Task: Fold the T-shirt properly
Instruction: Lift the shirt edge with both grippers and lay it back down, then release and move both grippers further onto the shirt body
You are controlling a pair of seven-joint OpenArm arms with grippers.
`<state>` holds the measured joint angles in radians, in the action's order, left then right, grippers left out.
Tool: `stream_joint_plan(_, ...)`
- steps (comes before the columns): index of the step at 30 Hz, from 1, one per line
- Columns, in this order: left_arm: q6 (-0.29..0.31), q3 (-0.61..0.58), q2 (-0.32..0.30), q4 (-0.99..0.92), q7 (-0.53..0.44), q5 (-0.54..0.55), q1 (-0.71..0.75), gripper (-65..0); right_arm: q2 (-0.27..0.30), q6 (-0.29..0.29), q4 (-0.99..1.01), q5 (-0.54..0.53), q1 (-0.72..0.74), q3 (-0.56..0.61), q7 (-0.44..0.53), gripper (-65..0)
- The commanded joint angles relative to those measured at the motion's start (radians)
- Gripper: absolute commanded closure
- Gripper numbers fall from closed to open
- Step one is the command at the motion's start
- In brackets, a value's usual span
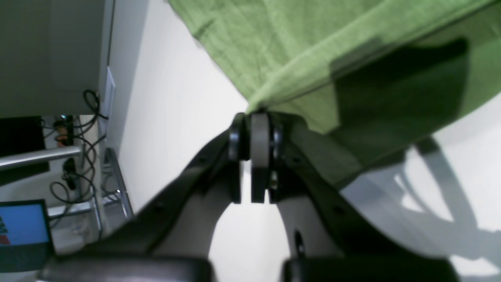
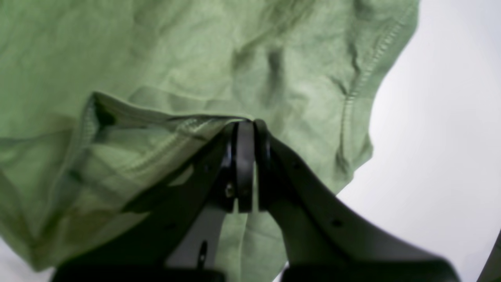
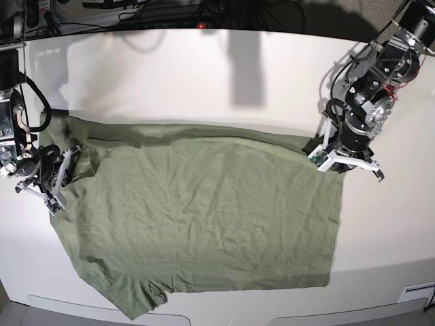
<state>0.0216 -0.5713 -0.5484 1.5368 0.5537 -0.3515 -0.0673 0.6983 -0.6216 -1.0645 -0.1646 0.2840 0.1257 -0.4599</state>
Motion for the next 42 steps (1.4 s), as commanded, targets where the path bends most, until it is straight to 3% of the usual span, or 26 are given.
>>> stream_joint_plan(1, -0.018, 0.008, -0.014, 0.008, -0.005, -0.014, -0.019, 0.0, 0.031, 0.008, 0.005, 0.009, 0.039, -0.006, 0.020, 0.0)
stream_joint_plan(8, -0.041, 0.008, -0.018, 0.005, -0.009, -0.015, -0.023, 0.0, 0.043, 0.015, 0.051, 0.014, 0.113, -0.005, 0.021, 0.0)
stream_joint_plan(21, -0.048, 0.008, -0.017, -0.069, -0.065, -0.013, -0.087, 0.0, 0.042, 0.014, 0.051, 0.028, 0.115, -0.005, 0.068, 0.0)
stream_joint_plan(32, -0.048, 0.008, -0.014, -0.150, -0.183, 0.020, -0.088, 0.0, 0.042, 0.016, 0.050, 0.079, 0.115, 0.094, 0.079, 0.0)
stream_joint_plan(37, -0.048, 0.008, -0.014, -0.150, -0.212, 0.020, -0.088, 0.0, 0.042, 0.087, 0.050, 0.091, 0.115, 0.105, 0.090, 0.0)
stream_joint_plan(42, -0.048, 0.008, -0.014, -0.150, -0.221, 0.019, -0.088, 0.0, 0.042, 0.095, 0.050, 0.132, 0.114, 0.105, 0.094, 0.0)
